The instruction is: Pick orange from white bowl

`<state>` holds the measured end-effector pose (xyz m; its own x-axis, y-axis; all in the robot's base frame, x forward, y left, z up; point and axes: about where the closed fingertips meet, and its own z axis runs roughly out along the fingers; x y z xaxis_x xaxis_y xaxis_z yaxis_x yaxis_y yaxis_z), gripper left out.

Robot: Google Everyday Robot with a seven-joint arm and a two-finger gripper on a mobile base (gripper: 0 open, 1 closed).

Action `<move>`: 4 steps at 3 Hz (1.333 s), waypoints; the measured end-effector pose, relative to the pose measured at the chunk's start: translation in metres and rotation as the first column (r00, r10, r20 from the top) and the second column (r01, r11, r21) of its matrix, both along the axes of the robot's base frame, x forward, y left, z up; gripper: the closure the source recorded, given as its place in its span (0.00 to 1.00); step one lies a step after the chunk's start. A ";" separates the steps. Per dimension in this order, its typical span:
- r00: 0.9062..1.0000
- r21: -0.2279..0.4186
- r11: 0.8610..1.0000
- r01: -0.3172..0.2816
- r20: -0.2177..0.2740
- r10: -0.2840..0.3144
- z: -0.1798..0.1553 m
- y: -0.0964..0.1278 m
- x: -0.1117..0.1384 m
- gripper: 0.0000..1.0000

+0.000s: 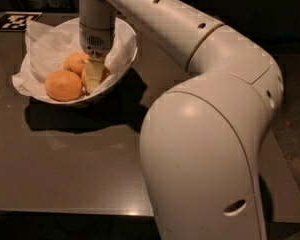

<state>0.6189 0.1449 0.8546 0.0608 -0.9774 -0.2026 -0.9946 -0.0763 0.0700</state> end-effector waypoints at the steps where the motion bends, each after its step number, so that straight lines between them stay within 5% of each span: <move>1: 1.000 0.021 1.000 0.004 0.018 -0.005 -0.002 0.007 0.006 0.69; 2: 1.000 0.026 1.000 0.005 0.022 -0.006 0.000 0.009 0.007 0.92; 4: 0.991 0.133 0.991 0.002 0.135 -0.021 0.049 -0.011 -0.026 1.00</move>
Offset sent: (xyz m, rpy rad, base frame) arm 0.0044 0.0054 -0.0014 0.0157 -0.0138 -0.0036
